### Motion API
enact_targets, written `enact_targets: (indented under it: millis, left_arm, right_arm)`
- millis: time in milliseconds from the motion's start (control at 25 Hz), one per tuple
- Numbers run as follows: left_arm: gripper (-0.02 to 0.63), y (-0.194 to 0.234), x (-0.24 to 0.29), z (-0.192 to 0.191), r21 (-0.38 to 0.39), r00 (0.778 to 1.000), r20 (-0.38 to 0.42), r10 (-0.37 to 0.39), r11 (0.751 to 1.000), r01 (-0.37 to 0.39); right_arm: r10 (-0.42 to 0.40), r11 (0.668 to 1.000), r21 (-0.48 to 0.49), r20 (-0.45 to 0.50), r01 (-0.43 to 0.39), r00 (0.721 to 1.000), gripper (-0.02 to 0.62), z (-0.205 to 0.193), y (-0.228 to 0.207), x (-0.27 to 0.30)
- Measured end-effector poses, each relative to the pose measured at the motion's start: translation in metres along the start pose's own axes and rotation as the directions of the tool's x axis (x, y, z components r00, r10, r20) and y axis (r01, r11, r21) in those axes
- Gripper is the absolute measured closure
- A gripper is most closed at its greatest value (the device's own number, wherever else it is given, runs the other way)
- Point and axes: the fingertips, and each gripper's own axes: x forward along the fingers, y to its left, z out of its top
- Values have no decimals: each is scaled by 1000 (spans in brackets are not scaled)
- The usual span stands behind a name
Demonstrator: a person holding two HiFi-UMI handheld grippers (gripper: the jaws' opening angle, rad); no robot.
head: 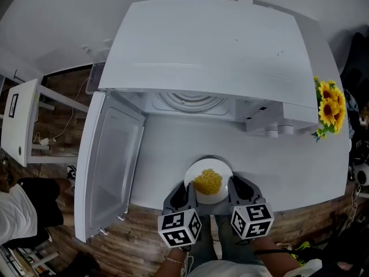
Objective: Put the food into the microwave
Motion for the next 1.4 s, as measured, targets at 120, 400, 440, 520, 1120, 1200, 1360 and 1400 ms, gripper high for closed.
enact_targets:
  millis: [120, 400, 440, 520, 1120, 1200, 1360, 1400]
  left_arm:
    - [534, 0, -6, 7, 0, 1000, 10, 0, 1000, 0]
    - [534, -5, -20, 31, 0, 999, 55, -3, 1000, 3]
    - [534, -5, -21, 35, 1, 998, 62, -4, 1000, 4]
    - [534, -7, -25, 42, 3, 997, 75, -5, 1000, 4]
    - [535, -19, -61, 103, 42, 982, 184, -37, 999, 30]
    - [534, -20, -66, 110, 50, 979, 201, -39, 998, 30]
    - [534, -24, -75, 121, 63, 972, 228, -49, 997, 35]
    - [534, -25, -77, 124, 67, 971, 234, -52, 997, 37]
  right_arm:
    - [9, 1000, -9, 10, -9, 1000, 546, 9, 5, -2]
    - [19, 1000, -25, 55, -17, 998, 546, 36, 13, -10]
    - [20, 999, -27, 62, -18, 998, 546, 40, 14, -11]
    - [22, 999, -30, 75, -20, 997, 546, 46, 17, -14]
    - [37, 999, -13, 192, -36, 981, 546, 102, 40, -42]
    - [37, 999, -16, 208, -34, 977, 546, 108, 43, -46]
    - [36, 999, -21, 237, -32, 971, 546, 120, 48, -53]
    - [35, 999, -22, 245, -30, 969, 546, 123, 49, -55]
